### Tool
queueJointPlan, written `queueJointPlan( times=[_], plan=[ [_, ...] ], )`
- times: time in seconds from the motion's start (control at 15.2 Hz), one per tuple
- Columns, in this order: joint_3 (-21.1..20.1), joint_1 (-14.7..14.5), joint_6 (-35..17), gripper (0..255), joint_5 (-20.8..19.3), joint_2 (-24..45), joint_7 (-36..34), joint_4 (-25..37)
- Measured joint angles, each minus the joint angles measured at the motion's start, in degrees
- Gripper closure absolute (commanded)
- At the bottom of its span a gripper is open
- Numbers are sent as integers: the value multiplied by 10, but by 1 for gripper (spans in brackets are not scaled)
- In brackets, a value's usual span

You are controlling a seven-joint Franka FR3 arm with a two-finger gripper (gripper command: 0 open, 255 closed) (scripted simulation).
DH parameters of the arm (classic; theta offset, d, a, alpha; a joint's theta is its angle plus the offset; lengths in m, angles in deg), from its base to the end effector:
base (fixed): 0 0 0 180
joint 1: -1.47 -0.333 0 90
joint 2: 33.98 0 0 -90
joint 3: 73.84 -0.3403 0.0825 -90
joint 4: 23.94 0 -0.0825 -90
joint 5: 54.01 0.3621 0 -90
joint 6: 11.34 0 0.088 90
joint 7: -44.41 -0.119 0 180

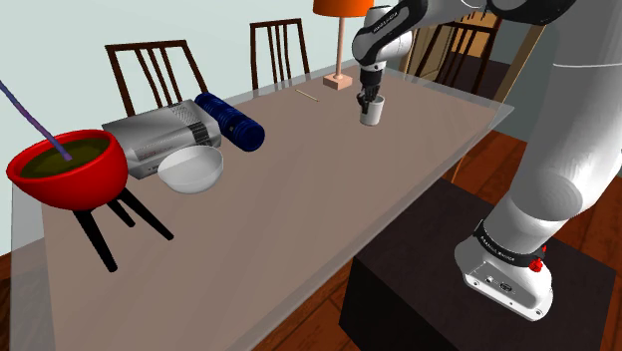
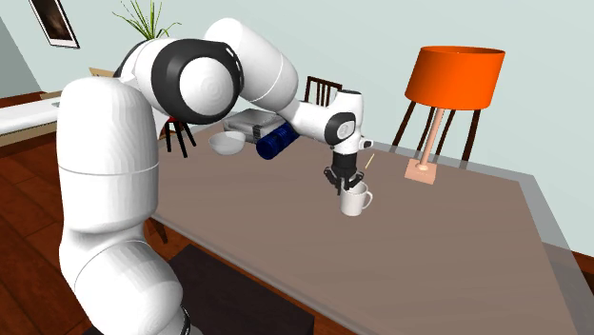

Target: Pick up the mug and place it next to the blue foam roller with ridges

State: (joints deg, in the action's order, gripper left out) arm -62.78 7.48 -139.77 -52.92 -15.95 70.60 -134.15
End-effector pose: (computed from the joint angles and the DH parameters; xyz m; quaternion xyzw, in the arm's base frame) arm 0.5830 -0.1709 0.3563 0.9967 0.0784 -0.0038 0.0224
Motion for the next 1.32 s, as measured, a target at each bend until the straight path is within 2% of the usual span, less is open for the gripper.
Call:
queueJointPlan(
  times=[1.32],
  plan=[
    [4, -4, 132, 255, -13, -62, -5, 71]
  ],
)
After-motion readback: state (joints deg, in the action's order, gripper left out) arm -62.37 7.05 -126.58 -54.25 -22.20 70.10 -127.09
